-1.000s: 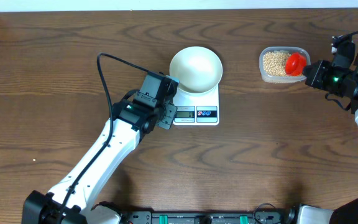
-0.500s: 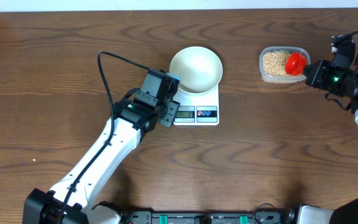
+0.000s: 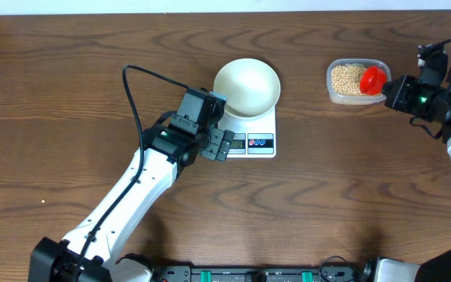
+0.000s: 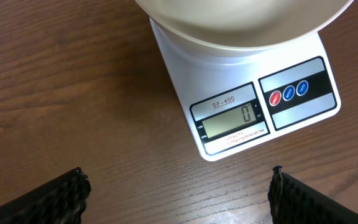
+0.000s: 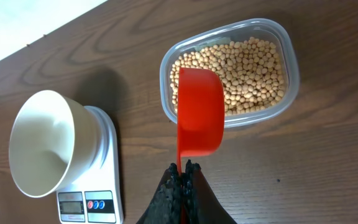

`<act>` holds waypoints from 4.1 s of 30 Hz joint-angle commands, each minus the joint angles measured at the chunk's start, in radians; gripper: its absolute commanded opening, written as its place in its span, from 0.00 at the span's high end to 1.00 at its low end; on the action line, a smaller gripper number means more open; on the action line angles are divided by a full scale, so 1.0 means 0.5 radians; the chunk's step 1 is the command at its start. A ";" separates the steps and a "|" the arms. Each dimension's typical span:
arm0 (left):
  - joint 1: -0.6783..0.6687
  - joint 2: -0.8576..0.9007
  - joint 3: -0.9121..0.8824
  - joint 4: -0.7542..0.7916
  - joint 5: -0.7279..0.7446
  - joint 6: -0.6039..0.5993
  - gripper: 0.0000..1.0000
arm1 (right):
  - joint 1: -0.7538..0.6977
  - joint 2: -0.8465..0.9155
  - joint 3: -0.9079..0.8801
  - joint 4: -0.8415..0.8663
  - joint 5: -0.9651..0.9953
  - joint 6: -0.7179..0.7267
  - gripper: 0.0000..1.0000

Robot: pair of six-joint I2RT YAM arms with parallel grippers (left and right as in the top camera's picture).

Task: Scoop item into bowl and weigh 50g on scale
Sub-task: 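Move the left gripper in front of the scale display and hold, then raise the red scoop with the right gripper over the soybean tub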

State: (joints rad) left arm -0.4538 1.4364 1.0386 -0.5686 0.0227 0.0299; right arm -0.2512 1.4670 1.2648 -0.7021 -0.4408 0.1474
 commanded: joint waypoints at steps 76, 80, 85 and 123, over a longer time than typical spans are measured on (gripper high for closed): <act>-0.002 -0.587 -0.428 0.204 0.111 -0.101 0.05 | 0.012 -0.002 0.101 -0.188 0.248 -0.052 0.99; -0.002 -0.587 -0.428 0.203 0.111 -0.101 0.05 | 0.012 0.000 0.251 -0.343 0.366 -0.122 0.99; -0.002 -0.587 -0.428 0.203 0.111 -0.101 0.05 | 0.017 0.043 0.440 -0.459 0.478 -0.185 0.99; -0.002 -0.587 -0.428 0.200 0.111 -0.101 0.05 | 0.297 0.671 0.881 -0.459 0.845 -0.381 0.99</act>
State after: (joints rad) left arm -0.4538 1.1389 0.8268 -0.4667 0.0761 -0.0044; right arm -0.1108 1.8023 1.6875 -0.9382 -0.0257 -0.0196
